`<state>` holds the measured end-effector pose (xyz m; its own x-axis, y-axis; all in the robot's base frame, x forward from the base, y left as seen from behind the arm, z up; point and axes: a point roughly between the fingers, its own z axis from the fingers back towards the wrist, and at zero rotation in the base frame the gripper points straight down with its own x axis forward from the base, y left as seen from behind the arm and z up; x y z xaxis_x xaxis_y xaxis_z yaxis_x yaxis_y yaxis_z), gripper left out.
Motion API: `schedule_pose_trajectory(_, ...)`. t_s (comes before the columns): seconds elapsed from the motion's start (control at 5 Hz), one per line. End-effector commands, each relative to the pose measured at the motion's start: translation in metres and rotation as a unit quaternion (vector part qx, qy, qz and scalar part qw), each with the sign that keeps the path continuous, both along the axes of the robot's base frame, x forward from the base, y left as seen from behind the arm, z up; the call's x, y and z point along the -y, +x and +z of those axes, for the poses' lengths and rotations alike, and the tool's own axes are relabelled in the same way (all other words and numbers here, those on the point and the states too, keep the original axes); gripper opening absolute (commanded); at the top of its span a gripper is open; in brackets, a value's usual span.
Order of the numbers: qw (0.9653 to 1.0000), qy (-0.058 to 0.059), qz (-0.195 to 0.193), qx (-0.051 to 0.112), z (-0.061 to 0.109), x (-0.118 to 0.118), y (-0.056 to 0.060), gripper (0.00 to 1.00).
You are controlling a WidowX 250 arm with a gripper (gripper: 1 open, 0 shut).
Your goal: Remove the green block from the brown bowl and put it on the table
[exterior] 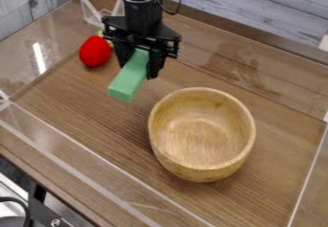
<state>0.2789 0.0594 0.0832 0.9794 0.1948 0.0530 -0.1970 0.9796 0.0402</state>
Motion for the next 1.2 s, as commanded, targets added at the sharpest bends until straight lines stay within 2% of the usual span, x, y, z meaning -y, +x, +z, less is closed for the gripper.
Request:
schedule_pose_trajectory(0.0,0.9996,0.007,0.008,0.027,0.015,0.009,0.020,0.00)
schedule_pose_trajectory(0.4,0.9996,0.008,0.024,0.016,0.003,0.025,0.027,0.00)
schedule_pose_trajectory(0.8,0.9991,0.004,0.038,0.016,-0.001,0.019,0.026,0.00)
schedule_pose_trajectory(1.0,0.9989,0.002,0.043,0.016,-0.001,0.007,0.021,0.00)
